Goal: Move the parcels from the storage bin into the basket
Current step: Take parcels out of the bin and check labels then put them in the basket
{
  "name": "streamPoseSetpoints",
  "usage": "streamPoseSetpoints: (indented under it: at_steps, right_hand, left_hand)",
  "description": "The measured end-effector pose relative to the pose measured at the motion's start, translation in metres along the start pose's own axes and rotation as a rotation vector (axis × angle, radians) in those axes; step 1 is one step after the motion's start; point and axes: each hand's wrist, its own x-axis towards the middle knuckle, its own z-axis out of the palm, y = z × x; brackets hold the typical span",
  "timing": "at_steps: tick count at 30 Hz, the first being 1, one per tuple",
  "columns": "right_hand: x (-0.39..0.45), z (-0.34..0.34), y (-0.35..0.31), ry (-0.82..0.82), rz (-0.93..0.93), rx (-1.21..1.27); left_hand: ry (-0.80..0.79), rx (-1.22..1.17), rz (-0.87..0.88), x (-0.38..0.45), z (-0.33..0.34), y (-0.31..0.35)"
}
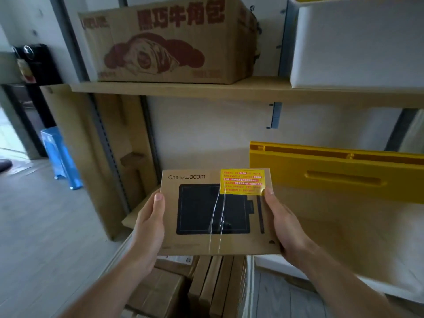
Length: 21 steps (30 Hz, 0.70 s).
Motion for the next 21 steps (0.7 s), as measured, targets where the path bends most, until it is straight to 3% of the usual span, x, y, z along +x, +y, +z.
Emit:
streamPoseSetpoints:
  at_steps: [9, 21]
  right_hand:
    - [0.021, 0.05, 0.005, -0.083, 0.042, -0.063]
    - [0.022, 0.034, 0.006, -0.121, 0.121, 0.094]
  left_hand:
    - [0.123, 0.026, 0.027, 0.0, -0.046, -0.008]
    - [0.045, 0.172, 0.093, 0.029, -0.036, -0.015]
